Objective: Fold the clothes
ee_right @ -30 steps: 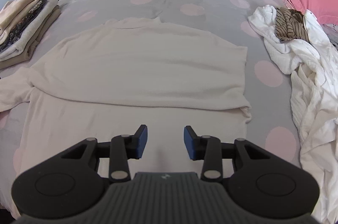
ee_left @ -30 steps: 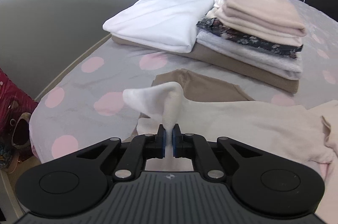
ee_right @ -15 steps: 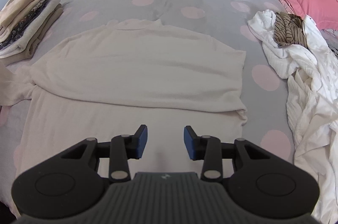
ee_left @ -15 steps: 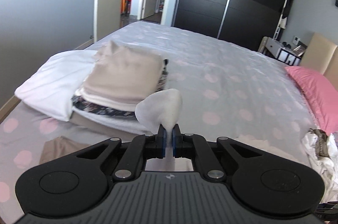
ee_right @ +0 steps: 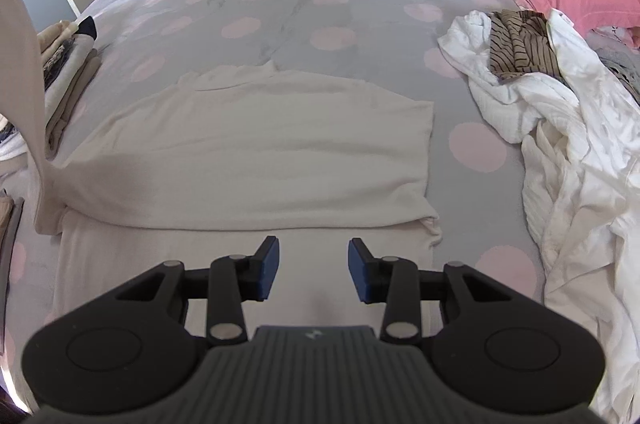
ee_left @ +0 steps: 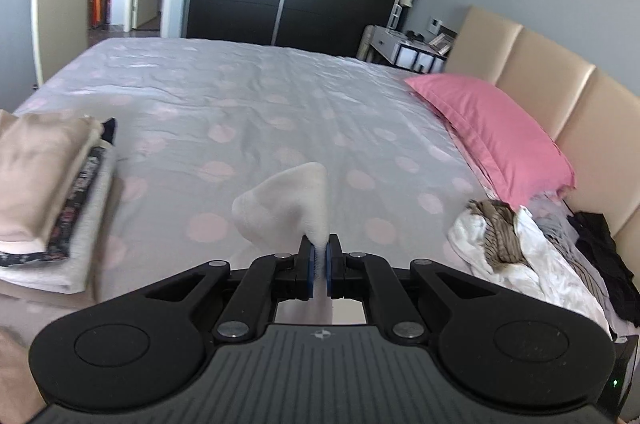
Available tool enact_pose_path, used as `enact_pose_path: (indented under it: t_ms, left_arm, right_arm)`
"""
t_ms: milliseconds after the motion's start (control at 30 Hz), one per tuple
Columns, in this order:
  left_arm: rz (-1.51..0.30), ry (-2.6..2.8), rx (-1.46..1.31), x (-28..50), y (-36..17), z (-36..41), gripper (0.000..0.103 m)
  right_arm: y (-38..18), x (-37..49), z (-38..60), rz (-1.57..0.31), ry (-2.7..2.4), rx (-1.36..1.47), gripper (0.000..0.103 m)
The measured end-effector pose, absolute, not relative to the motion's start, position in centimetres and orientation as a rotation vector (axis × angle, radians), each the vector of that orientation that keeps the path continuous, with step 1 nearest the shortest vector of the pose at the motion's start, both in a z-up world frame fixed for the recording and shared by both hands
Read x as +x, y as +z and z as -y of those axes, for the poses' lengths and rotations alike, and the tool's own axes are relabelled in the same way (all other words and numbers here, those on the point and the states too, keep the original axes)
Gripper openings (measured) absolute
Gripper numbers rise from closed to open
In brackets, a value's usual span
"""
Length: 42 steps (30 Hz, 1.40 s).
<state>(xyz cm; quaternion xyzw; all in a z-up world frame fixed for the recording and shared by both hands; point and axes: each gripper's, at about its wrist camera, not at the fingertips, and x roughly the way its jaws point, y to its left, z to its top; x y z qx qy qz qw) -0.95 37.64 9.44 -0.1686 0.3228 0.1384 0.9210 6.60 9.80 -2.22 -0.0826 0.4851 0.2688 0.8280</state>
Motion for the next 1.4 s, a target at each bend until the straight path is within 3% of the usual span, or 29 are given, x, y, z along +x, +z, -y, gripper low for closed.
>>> enact_pose_path:
  t_ms: [367,433,500,567,1067,1400]
  left_arm:
    - [-0.858,0.088,-0.222,6.3,-0.4,-30.3,0.006]
    - [-0.873,0.099,-0.227,6.1,-1.4,-30.4,0.012]
    - [-0.877,0.096,-0.238,5.8,-1.9,-30.8,0.025]
    - [-0.877,0.090,-0.242,5.2,-1.9,-31.2,0.028]
    - [-0.996,0.319,-0.224,-0.9,-5.4,-39.5,0.029]
    - [-1.005,0.423,-0.232,-4.2,-5.8,-44.1,0.029]
  right_arm:
    - [-2.6,8.4,-9.9,-1.030,0.583,-0.190,0.041]
    - [-3.2,8.5,-10.4,-1.029,0.597,-0.198,0.041]
    - [-3.7,8.6,-10.8,-1.028,0.607,-0.200,0.041]
    - [-4.2,8.8,-11.2,-1.032,0.602,-0.203,0.041]
    - [-4.6,8.4,-18.0,-0.919,0.697,-0.332,0.041]
    - [-8.1,10.0,-25.1,-0.971,0.732,-0.360,0.041]
